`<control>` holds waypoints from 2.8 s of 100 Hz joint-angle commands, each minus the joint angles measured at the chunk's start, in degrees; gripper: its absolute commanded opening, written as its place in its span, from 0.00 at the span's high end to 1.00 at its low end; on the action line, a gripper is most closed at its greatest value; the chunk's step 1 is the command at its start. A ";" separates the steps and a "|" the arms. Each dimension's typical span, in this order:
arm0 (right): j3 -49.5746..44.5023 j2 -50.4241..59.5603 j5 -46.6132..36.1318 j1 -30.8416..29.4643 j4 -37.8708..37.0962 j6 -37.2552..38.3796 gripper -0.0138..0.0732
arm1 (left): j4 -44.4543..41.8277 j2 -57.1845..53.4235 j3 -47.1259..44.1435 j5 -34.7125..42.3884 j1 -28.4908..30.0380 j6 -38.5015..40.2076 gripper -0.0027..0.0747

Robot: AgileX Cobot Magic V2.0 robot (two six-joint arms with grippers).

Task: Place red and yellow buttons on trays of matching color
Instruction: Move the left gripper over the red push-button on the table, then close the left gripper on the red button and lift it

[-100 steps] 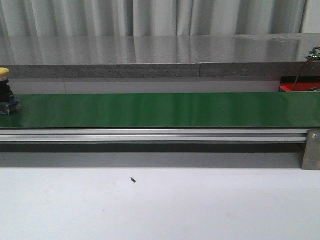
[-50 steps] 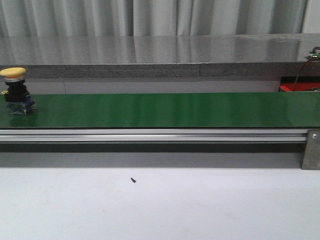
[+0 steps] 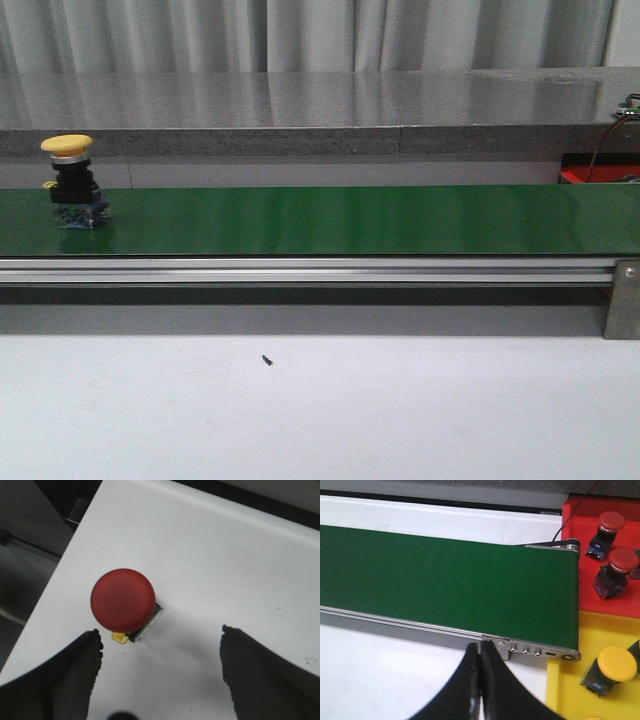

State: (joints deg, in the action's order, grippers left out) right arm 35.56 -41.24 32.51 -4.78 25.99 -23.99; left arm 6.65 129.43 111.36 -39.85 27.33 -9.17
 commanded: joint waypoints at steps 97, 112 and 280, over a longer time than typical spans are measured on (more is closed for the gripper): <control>1.41 0.36 -3.17 0.01 0.68 0.10 0.92 | -0.11 -1.42 2.58 7.30 1.78 4.24 0.32; 1.41 0.36 -3.12 0.01 0.68 0.10 0.92 | 0.10 -1.46 2.58 9.13 1.78 4.24 0.32; 1.41 0.36 -3.12 0.01 0.68 0.10 0.92 | 4.48 4.63 8.50 10.09 1.67 4.05 0.82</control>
State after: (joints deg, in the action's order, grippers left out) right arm 35.56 -41.24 32.51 -4.78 25.99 -23.99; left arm 10.24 138.39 117.95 -32.25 28.99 -5.36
